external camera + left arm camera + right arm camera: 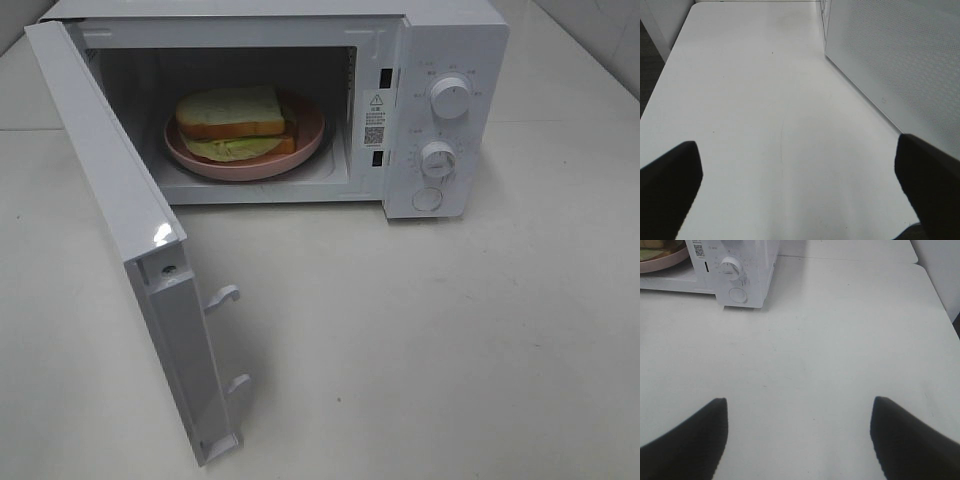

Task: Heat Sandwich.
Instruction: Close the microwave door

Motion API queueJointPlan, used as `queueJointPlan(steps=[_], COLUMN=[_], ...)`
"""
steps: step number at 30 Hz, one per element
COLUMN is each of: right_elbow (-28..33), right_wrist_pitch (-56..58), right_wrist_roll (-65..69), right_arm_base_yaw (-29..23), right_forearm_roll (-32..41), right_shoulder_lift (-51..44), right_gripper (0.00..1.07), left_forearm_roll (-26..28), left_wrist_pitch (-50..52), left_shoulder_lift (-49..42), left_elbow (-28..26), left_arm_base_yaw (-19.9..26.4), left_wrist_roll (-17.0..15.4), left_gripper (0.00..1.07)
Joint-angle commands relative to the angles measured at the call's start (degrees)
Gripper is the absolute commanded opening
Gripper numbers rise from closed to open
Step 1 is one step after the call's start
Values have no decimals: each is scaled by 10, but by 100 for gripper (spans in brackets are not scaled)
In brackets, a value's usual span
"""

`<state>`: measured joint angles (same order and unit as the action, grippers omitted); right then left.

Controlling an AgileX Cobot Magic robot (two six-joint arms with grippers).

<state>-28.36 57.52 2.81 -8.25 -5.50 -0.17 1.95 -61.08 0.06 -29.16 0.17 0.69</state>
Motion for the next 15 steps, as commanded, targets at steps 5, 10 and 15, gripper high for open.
queueJointPlan(steps=[5,10,15], right_elbow=[0,0,0], right_wrist_pitch=[-5,-5,-5], right_wrist_roll=[-6,-6,-6], right_arm_base_yaw=[2,2,2], right_forearm_roll=[1,1,1], right_shoulder_lift=[-17,-17,-17], right_gripper=[75,75,75], left_forearm_roll=[1,1,0], left_wrist_pitch=[-4,-4,-3], left_shoulder_lift=[0,0,0], left_elbow=[-5,-5,-5], left_arm_base_yaw=[-3,-3,-3], left_wrist_roll=[1,0,1], left_gripper=[100,100,100])
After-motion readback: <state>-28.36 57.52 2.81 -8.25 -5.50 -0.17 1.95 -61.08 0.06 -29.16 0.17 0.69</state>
